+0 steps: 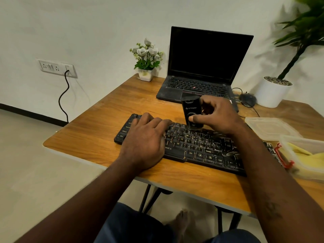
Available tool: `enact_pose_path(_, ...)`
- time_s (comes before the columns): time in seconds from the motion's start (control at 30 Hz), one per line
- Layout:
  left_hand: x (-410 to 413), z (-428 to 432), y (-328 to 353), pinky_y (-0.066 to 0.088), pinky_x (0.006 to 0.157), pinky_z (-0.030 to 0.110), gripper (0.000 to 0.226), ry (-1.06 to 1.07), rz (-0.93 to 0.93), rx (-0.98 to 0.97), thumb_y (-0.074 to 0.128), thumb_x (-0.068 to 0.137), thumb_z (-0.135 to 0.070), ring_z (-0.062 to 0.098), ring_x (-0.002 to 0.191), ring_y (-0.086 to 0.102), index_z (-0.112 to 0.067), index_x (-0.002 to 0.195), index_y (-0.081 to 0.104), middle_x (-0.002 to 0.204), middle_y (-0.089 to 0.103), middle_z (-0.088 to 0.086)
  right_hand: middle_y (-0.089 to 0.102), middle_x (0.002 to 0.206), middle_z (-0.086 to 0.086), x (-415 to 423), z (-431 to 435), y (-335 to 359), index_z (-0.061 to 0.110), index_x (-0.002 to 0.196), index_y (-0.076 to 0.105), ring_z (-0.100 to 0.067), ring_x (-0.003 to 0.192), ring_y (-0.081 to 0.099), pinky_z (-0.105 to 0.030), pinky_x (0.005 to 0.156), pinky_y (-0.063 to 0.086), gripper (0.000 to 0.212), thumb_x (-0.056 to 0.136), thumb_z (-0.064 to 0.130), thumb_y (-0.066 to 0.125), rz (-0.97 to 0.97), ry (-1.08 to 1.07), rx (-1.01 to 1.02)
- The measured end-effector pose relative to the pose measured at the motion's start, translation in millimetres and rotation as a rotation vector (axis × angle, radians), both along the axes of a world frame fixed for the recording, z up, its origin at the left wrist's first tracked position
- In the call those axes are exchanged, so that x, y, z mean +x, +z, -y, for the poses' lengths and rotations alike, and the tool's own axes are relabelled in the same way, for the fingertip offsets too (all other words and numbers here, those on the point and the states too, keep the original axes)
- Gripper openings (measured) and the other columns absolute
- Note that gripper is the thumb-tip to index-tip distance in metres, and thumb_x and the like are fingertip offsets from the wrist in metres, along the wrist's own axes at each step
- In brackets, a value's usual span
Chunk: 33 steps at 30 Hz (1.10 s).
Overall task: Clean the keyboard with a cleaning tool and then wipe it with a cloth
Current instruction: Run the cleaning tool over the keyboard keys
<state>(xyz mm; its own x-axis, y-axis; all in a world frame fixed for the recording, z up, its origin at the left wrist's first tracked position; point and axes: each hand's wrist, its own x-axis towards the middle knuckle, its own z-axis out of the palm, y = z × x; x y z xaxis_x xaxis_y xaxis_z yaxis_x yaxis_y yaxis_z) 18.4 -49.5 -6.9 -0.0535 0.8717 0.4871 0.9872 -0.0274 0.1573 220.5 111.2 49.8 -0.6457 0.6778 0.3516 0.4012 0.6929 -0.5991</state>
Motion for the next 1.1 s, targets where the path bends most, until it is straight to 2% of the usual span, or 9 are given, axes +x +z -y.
enact_pose_path(0.07,-0.1,0.2,-0.7,0.037,0.089,0.041,0.047,0.002,-0.005,0.001,0.042,0.096,-0.035,0.017,0.113,0.041,-0.028,0.142,0.05,0.124,0.064,-0.008,0.072,0.09,0.01,2.5,4.4,0.7,0.034,0.107,0.07,-0.003,0.078,0.067,-0.02,0.065,0.052,0.031,0.081,0.026,0.085,0.024,0.099,-0.071)
enact_pose_path(0.13,-0.7,0.2,-0.8,0.037,0.089,0.041,0.046,0.001,-0.002,0.006,0.043,0.096,-0.034,0.017,0.113,0.041,-0.028,0.142,0.05,0.124,0.064,-0.008,0.07,0.089,0.013,-0.1,6.3,-1.4,0.036,0.109,0.069,0.001,0.076,0.063,-0.017,0.063,0.047,0.033,0.082,0.027,0.084,0.052,0.091,-0.013)
enact_pose_path(0.3,-0.5,0.4,-1.0,0.037,0.09,0.04,0.046,0.005,-0.003,0.002,0.043,0.096,-0.034,0.017,0.114,0.042,-0.029,0.141,0.051,0.123,0.065,-0.009,0.072,0.097,0.01,0.2,5.6,-0.3,0.028,0.115,0.07,-0.009,0.085,0.066,-0.03,0.072,0.053,0.037,0.081,0.026,0.085,0.065,0.116,0.008)
enact_pose_path(0.47,-1.1,0.4,-0.3,0.037,0.09,0.04,0.046,0.007,0.002,0.002,0.043,0.096,-0.034,0.016,0.114,0.041,-0.029,0.142,0.05,0.124,0.065,-0.009,0.071,0.096,0.014,1.1,2.8,-1.3,0.028,0.117,0.07,0.002,0.081,0.062,-0.025,0.069,0.045,0.039,0.08,0.028,0.085,0.031,0.036,0.069)
enact_pose_path(0.57,-1.1,0.1,-0.5,0.036,0.09,0.04,0.047,0.008,0.0,-0.003,0.042,0.096,-0.034,0.016,0.114,0.041,-0.029,0.142,0.05,0.124,0.064,-0.01,0.072,0.096,0.009,1.7,3.9,-1.9,0.029,0.116,0.07,-0.009,0.084,0.066,-0.031,0.071,0.054,0.039,0.081,0.028,0.085,0.057,0.099,0.005)
enact_pose_path(0.67,-1.1,-0.1,-0.7,0.037,0.09,0.04,0.046,0.009,-0.001,-0.002,0.043,0.097,-0.033,0.017,0.113,0.042,-0.03,0.142,0.05,0.125,0.064,-0.01,0.072,0.102,0.012,-2.5,1.3,-3.5,0.029,0.118,0.07,-0.006,0.088,0.066,-0.035,0.078,0.057,0.041,0.08,0.033,0.085,0.049,-0.012,0.111)
enact_pose_path(0.83,-1.4,-0.5,-1.1,0.037,0.09,0.04,0.046,0.009,0.001,-0.003,0.041,0.097,-0.035,0.016,0.113,0.04,-0.03,0.142,0.05,0.124,0.064,-0.01,0.07,0.1,0.015,-2.5,0.8,-5.0,0.026,0.12,0.069,0.001,0.081,0.061,-0.021,0.068,0.045,0.041,0.082,0.031,0.084,0.028,-0.017,0.077)
enact_pose_path(0.97,-1.6,-0.2,-1.0,0.037,0.091,0.04,0.047,0.01,0.004,-0.008,0.04,0.097,-0.036,0.016,0.114,0.041,-0.029,0.142,0.049,0.125,0.064,-0.01,0.067,0.101,0.017,-6.4,0.1,-6.3,0.03,0.118,0.067,0.003,0.087,0.062,-0.024,0.072,0.05,0.042,0.08,0.031,0.085,0.021,-0.155,0.127)
enact_pose_path(1.1,-1.9,-0.1,-0.8,0.037,0.091,0.04,0.046,0.012,0.0,-0.005,0.041,0.097,-0.035,0.016,0.114,0.04,-0.03,0.142,0.049,0.126,0.064,-0.01,0.07,0.102,0.012,-4.9,0.2,-5.9,0.024,0.122,0.068,-0.001,0.083,0.063,-0.02,0.067,0.046,0.043,0.082,0.032,0.084,0.014,-0.095,0.005)
